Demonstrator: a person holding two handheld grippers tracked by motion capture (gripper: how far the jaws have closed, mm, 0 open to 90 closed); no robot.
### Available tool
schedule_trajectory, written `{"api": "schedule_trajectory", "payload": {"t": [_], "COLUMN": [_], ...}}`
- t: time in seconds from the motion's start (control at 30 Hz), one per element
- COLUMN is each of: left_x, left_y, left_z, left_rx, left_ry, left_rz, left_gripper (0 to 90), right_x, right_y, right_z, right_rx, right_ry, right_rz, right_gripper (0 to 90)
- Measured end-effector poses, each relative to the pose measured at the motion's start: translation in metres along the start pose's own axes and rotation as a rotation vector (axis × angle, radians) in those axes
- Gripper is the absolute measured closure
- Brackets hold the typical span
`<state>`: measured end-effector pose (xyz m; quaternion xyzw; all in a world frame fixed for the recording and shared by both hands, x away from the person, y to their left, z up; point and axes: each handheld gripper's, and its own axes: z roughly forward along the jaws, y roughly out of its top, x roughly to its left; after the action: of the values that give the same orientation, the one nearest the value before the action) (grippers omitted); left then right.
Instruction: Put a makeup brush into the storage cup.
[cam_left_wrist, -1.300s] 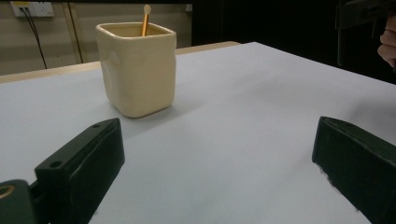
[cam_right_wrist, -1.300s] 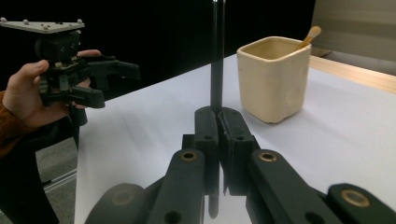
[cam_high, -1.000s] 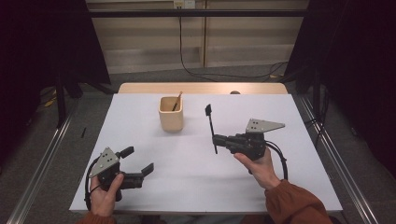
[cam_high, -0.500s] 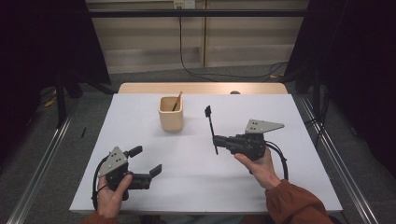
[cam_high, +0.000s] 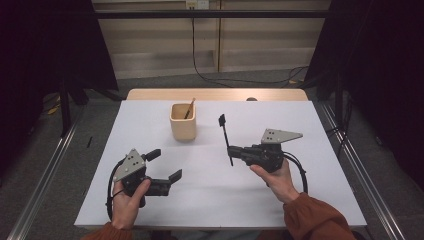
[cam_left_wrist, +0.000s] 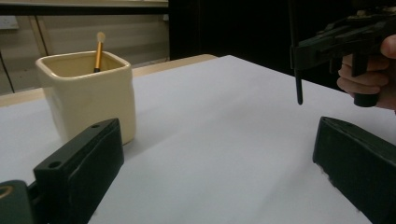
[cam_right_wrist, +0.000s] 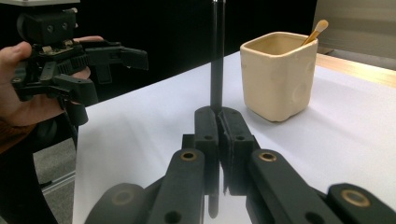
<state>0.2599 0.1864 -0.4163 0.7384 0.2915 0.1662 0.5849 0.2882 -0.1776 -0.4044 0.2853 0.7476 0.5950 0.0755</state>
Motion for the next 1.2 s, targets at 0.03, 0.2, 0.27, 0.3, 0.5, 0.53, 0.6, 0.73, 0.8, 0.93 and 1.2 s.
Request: {"api": "schedule_trajectory", "payload": {"t": [0.03,0.2,0.27,0.3,0.5,0.53,0.6,0.73,0.8,0.93,1.2], "left_x": [-0.001,-0.004,-0.004,-0.004,-0.007,-0.008,-0.01,-0.014,-0.015,-0.018,-0.029], "left_y": [0.0,0.006,0.011,0.014,0.025,0.027,0.029,0.032,0.034,0.041,0.056], "left_z": [0.002,0.009,0.011,0.012,0.02,0.023,0.028,0.039,0.043,0.051,0.07], "left_rx": [0.001,-0.005,-0.01,-0.013,-0.021,-0.026,-0.016,-0.008,-0.014,-0.016,-0.024], "left_ry": [-0.003,-0.019,-0.022,-0.023,-0.048,-0.058,-0.092,-0.112,-0.119,-0.14,-0.144], "left_rz": [-0.002,0.007,0.011,0.017,0.032,0.032,0.03,0.038,0.031,0.04,0.06], "left_gripper": [1.9,1.9,1.9,1.9,1.9,1.9,2.0,2.2,2.4,2.8,2.6], "right_x": [0.0,0.0,0.001,0.001,0.001,0.001,0.001,0.001,0.001,0.001,0.002], "right_y": [0.0,-0.001,-0.001,-0.001,-0.001,-0.001,-0.001,-0.001,-0.002,-0.002,-0.002], "right_z": [0.0,0.002,0.003,0.003,0.002,0.002,0.002,0.003,0.003,0.004,0.005], "right_rx": [0.002,0.005,0.008,0.011,0.007,0.007,0.006,0.01,0.012,0.012,0.017], "right_ry": [0.0,0.004,0.011,0.013,0.017,0.015,0.014,0.018,0.018,0.02,0.023], "right_rz": [0.0,-0.006,-0.002,0.0,-0.001,0.0,0.0,0.001,0.002,0.001,-0.008], "right_gripper": [86.2,86.2,86.2,86.2,86.2,86.2,86.2,86.2,86.1,86.2,86.1]}}
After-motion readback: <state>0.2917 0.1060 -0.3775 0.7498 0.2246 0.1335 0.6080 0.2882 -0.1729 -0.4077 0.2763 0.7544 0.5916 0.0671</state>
